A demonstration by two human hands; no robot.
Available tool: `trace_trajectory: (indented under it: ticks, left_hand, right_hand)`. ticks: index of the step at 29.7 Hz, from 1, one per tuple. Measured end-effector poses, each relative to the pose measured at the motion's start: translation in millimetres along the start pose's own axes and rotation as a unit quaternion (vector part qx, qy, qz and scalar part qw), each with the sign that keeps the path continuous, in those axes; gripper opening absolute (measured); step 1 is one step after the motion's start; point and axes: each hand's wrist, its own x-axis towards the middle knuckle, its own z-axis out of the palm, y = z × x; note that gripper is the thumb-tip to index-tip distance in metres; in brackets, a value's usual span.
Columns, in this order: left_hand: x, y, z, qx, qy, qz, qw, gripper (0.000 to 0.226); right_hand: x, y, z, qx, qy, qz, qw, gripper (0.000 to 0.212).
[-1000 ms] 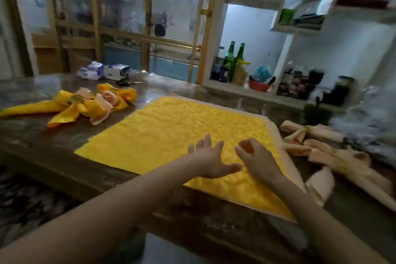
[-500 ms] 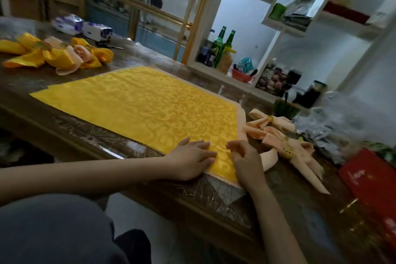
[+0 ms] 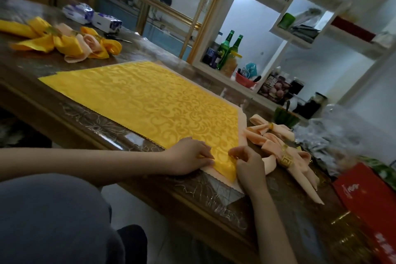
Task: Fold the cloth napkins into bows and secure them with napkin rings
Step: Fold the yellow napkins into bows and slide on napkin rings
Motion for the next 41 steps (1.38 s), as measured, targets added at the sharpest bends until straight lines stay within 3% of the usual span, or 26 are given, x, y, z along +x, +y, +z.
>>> trace_trajectory:
  ticks: [9,12,14,17,23,28,31,33,34,36,38,39,41]
  left_hand:
    - [-2,-7,2,-0.083,0.032,-0.018,0.996,0.027]
    - [-4,-3,-1,-0.101,0.096,-0.025,0.99,0.031]
    - [-7,-1,-3,-0.113,0.163,-0.038,0.979,0.031]
    - [-9,-1,-4,-0.108,0.208,-0.074,0.969,0.03]
    - [-23,-6,-27,-0.085,0.154,-0.066,0.982,0.033]
    - [-45,-20,-63,-0.107,0.135,-0.086,0.981,0.041]
    - [-61,-27,-85,-0.123,0.14,-0.104,0.977,0.041]
    - [-70,-30,-102,-0.144,0.143,-0.125,0.971,0.035]
    - [-75,-32,-112,-0.16,0.143,-0.145,0.966,0.031]
    - [-80,-33,-128,-0.208,0.121,-0.202,0.949,0.024]
    - [-86,-36,-144,-0.223,0.05,-0.256,0.939,0.033]
    - [-89,-38,-152,-0.212,0.003,-0.278,0.937,0.032]
    - [-97,-40,-171,-0.193,-0.108,-0.311,0.924,0.026]
  right_hand:
    - [-1,1,-2,-0.009,-0.029,0.015,0.999,0.047]
    - [-3,-3,-4,0.015,-0.042,0.025,0.999,0.047]
    - [-4,-7,-5,0.057,-0.043,0.031,0.997,0.042]
    - [-7,-6,-4,0.063,-0.039,-0.007,0.997,0.017]
    - [-8,-10,-2,-0.046,-0.104,-0.043,0.993,0.019]
    - [-9,-15,2,0.016,-0.159,-0.051,0.986,0.009]
    - [-16,-29,4,0.138,-0.193,-0.018,0.971,0.074]
    - [-19,-41,5,0.107,-0.202,-0.056,0.972,0.093]
    - [-23,-49,8,0.047,-0.203,-0.099,0.973,0.085]
    - [-20,-52,11,-0.068,-0.193,-0.199,0.958,0.039]
    - [-15,-55,10,-0.08,-0.2,-0.222,0.951,0.007]
    - [-15,-58,8,-0.066,-0.225,-0.221,0.947,0.005]
    - [-19,-76,2,-0.039,-0.307,-0.203,0.929,0.029]
